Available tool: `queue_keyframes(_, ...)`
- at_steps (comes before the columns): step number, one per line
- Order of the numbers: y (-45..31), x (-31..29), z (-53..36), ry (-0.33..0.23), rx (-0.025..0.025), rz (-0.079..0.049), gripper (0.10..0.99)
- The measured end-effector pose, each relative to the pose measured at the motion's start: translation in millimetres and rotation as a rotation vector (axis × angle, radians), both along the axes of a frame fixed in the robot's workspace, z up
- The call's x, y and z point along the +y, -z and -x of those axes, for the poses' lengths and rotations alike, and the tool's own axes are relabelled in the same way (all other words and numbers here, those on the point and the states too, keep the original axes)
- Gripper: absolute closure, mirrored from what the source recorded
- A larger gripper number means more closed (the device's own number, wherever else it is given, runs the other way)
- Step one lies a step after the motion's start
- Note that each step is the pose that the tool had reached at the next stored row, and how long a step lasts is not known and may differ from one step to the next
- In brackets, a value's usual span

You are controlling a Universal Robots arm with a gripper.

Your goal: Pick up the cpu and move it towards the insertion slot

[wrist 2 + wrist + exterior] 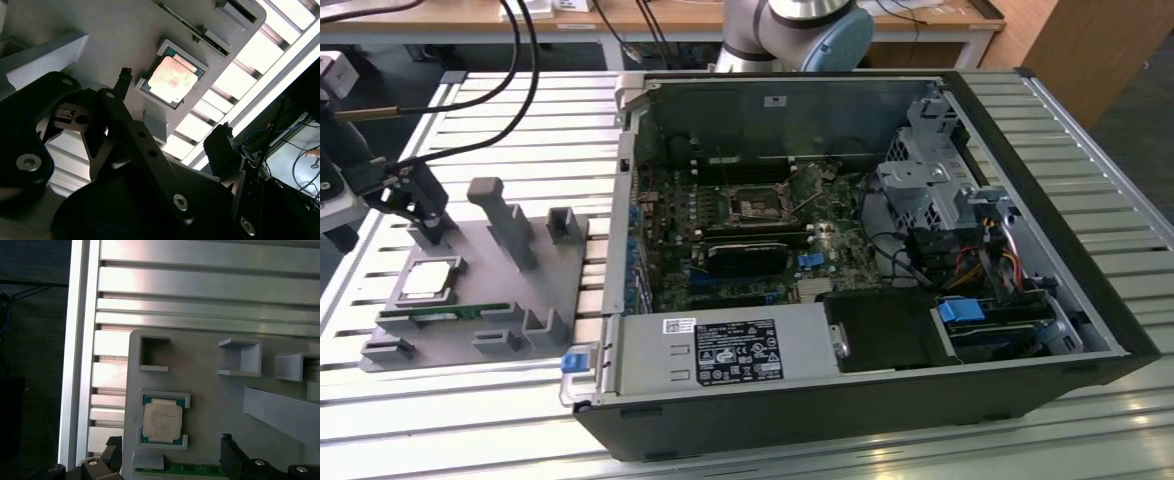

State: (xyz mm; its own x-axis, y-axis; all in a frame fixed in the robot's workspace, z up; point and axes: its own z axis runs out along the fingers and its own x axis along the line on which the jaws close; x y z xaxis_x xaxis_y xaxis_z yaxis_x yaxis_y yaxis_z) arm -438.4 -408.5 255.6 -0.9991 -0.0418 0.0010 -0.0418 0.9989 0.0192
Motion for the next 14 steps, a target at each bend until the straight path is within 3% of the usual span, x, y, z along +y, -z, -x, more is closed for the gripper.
queue_keyframes(2, 0.7, 0.0, 0.0, 0.000, 0.0000, 0.000, 0.251)
queue_keyframes(3, 1.1, 0.0, 0.0, 0.000, 0.0000, 0.000, 0.192)
queue_keyframes(14, 5.1, 0.0, 0.0, 0.000, -0.0001, 0.000, 0.192)
